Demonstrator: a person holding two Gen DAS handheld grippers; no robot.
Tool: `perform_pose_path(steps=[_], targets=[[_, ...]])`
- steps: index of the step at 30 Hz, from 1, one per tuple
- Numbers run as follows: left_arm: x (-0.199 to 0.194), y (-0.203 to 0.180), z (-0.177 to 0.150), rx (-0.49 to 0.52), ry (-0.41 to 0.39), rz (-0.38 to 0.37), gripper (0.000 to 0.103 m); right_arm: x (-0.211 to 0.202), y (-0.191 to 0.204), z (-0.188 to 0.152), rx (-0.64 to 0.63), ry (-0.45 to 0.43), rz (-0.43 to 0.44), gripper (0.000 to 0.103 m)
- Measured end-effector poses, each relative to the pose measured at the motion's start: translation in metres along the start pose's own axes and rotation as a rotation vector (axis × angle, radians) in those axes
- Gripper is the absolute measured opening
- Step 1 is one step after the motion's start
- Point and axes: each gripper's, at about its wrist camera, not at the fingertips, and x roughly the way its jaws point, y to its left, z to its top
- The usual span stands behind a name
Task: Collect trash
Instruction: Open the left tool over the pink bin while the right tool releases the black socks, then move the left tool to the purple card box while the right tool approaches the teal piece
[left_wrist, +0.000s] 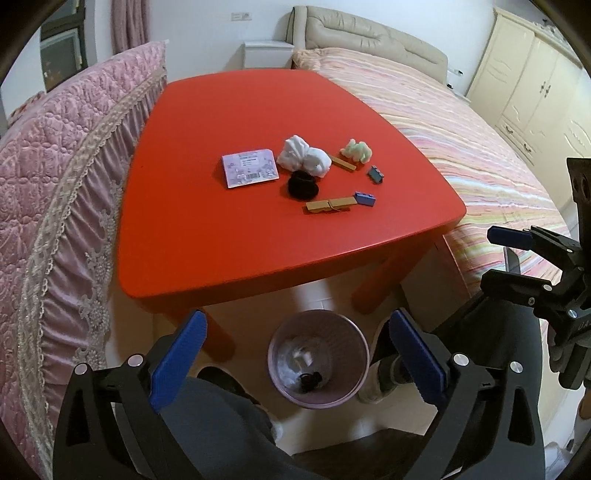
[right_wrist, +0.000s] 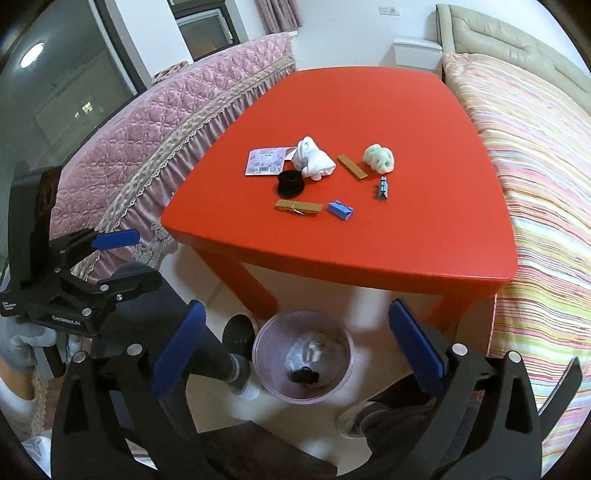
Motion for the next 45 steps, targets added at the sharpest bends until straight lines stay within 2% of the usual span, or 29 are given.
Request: perform_pose_path(steps=[12,23,35,45], targets=[[-0.003,0.004,0.011,-0.008,-0.010,0.013,0.095,-0.002,-0.007,0.014,0.006,-0.001,-0.018,0.098],[0.001,0.020,0.057,-0.015,-0.039,0.075,0.095,0.001,-0.026,0.063,0.008,-0.021,-0.069,0.098],[0.049,0.043,0.118,-0.062,0.018,0.112,0.095,0.051,-0.065,0.116,0.011,0.063,-0.156,0.098],[0.105,0.047,0.142,-0.088,0.125,0.122,0.095,0.100,-0.079,0.130,0.010,0.151,-0.181,0.098]])
